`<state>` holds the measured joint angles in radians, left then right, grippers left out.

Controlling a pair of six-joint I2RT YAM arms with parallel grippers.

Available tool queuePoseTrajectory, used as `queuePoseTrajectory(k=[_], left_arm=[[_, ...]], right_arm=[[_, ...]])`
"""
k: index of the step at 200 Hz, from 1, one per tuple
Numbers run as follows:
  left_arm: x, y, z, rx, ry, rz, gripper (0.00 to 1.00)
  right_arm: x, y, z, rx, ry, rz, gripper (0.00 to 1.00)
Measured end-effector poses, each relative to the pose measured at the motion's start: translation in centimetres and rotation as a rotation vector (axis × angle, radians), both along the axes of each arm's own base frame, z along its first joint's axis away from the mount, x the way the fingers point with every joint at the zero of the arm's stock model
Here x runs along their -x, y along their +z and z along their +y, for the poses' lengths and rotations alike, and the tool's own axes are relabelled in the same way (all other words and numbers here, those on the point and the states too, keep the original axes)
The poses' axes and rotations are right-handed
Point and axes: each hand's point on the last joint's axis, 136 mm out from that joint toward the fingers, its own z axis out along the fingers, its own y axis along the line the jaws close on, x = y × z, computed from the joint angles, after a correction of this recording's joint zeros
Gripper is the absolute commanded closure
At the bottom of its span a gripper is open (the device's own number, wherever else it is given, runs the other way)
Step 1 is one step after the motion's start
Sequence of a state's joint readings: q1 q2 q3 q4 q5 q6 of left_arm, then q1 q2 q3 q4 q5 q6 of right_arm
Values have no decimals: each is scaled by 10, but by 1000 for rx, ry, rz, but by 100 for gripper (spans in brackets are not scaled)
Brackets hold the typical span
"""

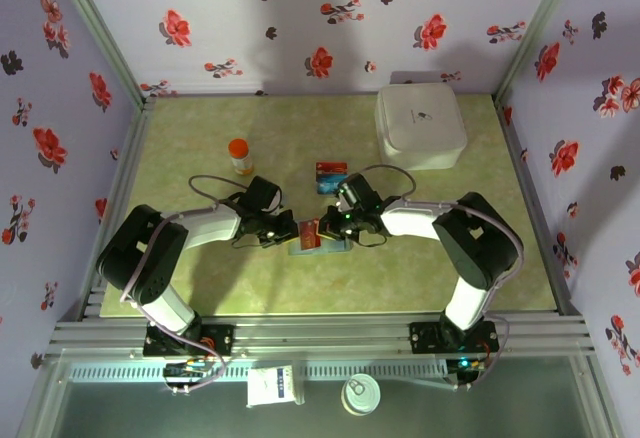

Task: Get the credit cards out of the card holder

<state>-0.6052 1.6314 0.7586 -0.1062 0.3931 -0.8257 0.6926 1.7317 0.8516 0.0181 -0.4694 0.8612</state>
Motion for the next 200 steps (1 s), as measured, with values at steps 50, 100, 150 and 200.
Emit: queuePoseTrajectory(k=[50, 100, 150, 200], left_arm=[[0, 0, 0, 0, -2, -2, 100], [0, 0, 0, 0, -2, -2, 100], [0, 0, 0, 0, -3, -3, 100], [0, 2, 1, -2, -10, -11, 97]], right_arm=[[1, 14, -18, 61, -1, -40, 97], [1, 22, -30, 138, 16, -62, 100], [-5, 39, -34, 200, 56, -113, 100], [-10, 59, -39, 267, 164, -202, 100]])
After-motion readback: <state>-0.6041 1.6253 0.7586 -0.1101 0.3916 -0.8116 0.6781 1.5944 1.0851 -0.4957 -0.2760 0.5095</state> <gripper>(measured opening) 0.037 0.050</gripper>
